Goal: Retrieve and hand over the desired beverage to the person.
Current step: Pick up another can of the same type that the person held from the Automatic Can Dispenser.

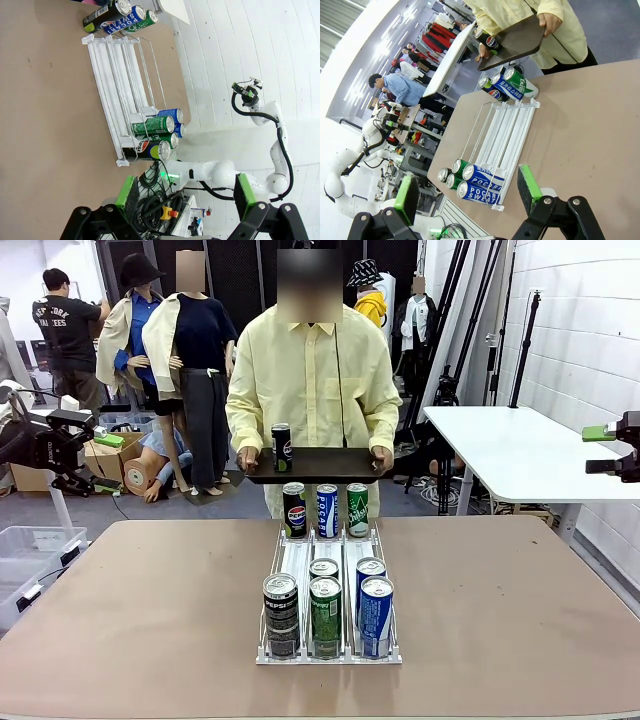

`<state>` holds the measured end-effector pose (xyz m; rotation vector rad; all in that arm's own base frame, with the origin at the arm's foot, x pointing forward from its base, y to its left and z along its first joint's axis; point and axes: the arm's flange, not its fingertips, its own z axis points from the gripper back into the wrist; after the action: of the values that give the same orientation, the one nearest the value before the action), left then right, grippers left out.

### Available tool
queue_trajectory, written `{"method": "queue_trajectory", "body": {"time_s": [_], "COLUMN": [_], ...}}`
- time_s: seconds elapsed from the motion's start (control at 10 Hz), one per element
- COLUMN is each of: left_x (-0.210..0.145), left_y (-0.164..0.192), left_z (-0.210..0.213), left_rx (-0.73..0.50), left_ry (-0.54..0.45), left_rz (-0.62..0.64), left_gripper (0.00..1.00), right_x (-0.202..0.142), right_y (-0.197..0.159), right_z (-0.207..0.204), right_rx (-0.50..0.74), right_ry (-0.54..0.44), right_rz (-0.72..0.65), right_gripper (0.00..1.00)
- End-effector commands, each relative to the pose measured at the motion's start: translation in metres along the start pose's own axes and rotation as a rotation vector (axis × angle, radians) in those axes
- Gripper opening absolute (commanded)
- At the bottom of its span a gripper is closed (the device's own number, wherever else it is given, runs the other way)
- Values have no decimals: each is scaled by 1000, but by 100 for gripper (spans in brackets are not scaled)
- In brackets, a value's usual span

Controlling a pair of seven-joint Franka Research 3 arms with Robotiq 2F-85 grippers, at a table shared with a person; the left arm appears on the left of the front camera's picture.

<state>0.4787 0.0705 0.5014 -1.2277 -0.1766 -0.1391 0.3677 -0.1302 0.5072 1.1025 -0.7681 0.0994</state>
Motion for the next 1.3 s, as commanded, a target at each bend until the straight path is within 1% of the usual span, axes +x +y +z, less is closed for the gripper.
{"method": "queue_trajectory", "body": {"time_s": [0.0, 0.8, 0.9, 1.1, 1.2], "left_x": [0, 0, 0, 0, 0], "left_y": [-1, -1, -1, -1, -1], "left_z": [1, 1, 1, 1, 1], "left_rx": [1, 1, 1, 1, 1], "left_ry": [-1, -1, -1, -1, -1], "left_rz": [0, 0, 0, 0, 0], "left_gripper": [100, 100, 100, 100, 100], "right_x": [2, 2, 0, 10, 12], "right_y": [0, 0, 0, 17, 30], "right_z": [-1, -1, 0, -30, -47], "right_rx": [15, 15, 0, 88, 101], "right_ry": [-7, -7, 0, 80, 147], "right_rz": [-1, -1, 0, 2, 19], "right_gripper": [100, 100, 100, 100, 100]}}
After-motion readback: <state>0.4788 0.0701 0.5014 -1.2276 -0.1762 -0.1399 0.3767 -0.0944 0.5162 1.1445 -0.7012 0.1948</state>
